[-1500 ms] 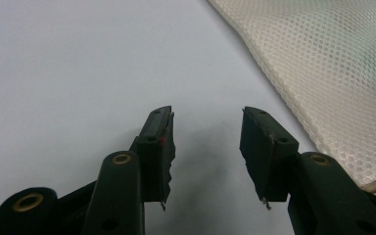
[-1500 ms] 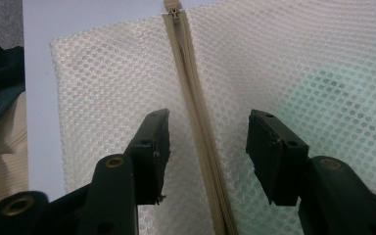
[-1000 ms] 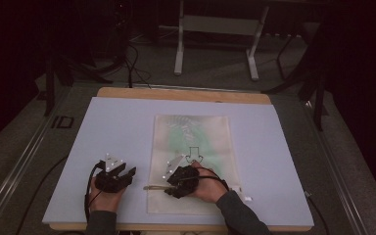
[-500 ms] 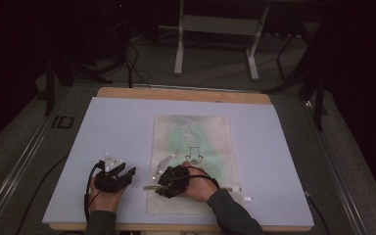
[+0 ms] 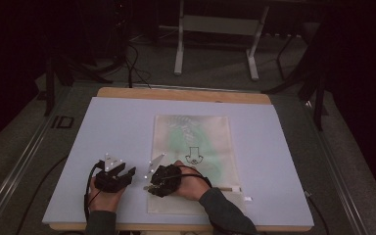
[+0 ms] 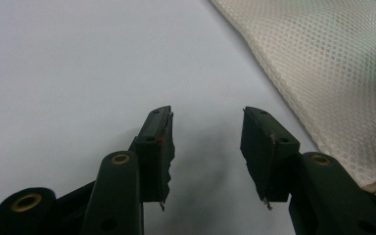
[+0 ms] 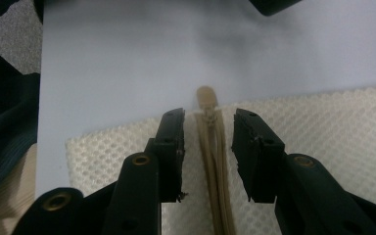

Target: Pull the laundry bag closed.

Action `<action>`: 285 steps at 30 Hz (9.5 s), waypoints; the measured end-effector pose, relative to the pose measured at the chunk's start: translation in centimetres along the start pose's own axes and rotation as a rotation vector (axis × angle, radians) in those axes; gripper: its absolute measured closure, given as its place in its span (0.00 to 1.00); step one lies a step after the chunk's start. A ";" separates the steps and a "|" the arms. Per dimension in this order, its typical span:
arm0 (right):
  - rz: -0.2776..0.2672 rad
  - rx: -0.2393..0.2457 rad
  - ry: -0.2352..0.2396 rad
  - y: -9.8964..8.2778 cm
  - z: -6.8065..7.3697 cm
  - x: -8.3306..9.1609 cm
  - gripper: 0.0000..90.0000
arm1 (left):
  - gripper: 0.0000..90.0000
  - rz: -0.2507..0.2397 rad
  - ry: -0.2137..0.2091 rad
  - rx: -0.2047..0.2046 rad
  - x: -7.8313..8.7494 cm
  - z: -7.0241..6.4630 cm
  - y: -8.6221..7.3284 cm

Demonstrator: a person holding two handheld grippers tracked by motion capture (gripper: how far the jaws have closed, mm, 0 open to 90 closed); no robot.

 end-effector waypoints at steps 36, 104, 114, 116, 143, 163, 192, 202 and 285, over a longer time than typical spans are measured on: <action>0.088 0.040 0.006 2.1 0.2 -2.4 0.90 | 0.60 -0.011 0.003 0.019 0.2 0.5 0.1; 0.007 -0.026 0.024 -1.4 -0.1 -0.3 0.91 | 0.99 0.056 -0.241 -0.092 -1.2 -6.2 -0.1; 0.001 -0.027 0.024 -1.3 -0.1 -0.4 0.91 | 0.99 0.093 -0.256 -0.096 -1.7 -6.8 -0.6; 0.001 -0.023 0.025 -1.4 -0.1 -0.4 0.91 | 0.99 0.101 -0.261 -0.084 -1.8 -6.7 -0.7; 0.027 -0.026 0.022 -2.1 -0.3 0.3 0.91 | 1.00 0.112 -0.255 -0.072 -1.8 -6.6 -0.8; 0.077 0.033 -0.035 -3.0 0.0 1.1 0.91 | 1.00 0.112 -0.259 -0.060 -1.8 -6.6 -0.8; 0.107 0.056 -0.037 -4.3 -0.2 2.3 0.91 | 1.00 0.111 -0.264 -0.052 -1.8 -6.6 -0.8; 0.132 0.057 -0.038 -5.3 -0.2 3.1 0.91 | 1.00 0.112 -0.262 -0.051 -1.8 -6.6 -0.9; 0.146 0.055 -0.069 -9.0 -0.5 6.5 0.91 | 1.00 0.113 -0.259 -0.047 -1.8 -6.5 -0.9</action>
Point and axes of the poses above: each handheld gripper's, and its own axes: x roughly backward along the jaws, y roughly out of its top, z roughly to its left, the point moved 9 cm from there along -x, roughly forward along the jaws, and after that the axes turned 6 degrees about -y, right-handed, at the moved point
